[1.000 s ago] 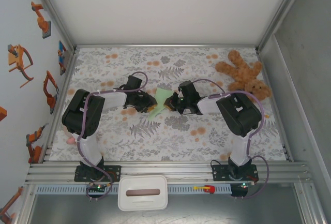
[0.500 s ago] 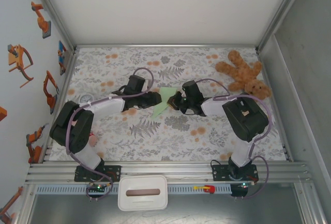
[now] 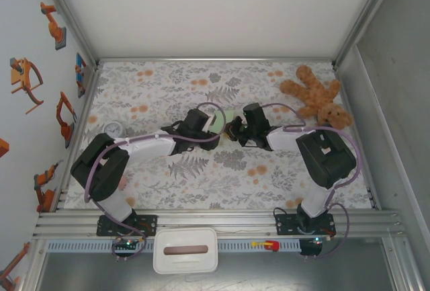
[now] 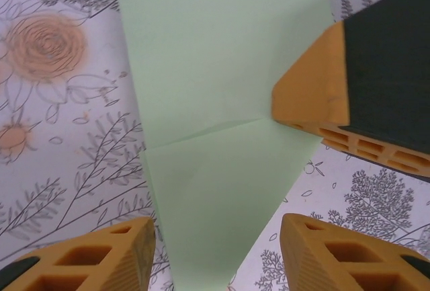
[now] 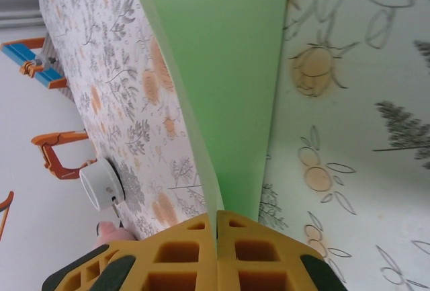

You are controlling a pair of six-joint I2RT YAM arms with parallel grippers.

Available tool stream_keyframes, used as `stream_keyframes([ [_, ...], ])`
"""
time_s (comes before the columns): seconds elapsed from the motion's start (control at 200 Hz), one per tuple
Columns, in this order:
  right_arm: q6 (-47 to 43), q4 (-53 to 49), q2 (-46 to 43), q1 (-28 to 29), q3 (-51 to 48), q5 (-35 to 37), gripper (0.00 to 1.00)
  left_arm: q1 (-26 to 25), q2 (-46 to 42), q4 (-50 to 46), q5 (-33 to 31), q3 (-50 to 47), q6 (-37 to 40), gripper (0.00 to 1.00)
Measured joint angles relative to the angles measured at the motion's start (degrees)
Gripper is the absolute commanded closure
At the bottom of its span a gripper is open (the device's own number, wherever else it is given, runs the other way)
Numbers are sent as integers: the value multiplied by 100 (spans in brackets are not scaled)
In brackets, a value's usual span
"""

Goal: Fold a paper plane with a square sheet of paper (pick it up from the middle)
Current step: Fold the wing for the fifth time at the center of the table.

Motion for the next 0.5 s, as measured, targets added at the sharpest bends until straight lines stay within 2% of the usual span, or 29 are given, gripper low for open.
stream_keyframes([
  [0.235,264,70,2,-105,-28,-83,100,-352,382,466,-431,-103,704,46],
  [0.496,479,219,22,-151,-96,-188,100,-426,577,929,-798,-223,1252,51],
])
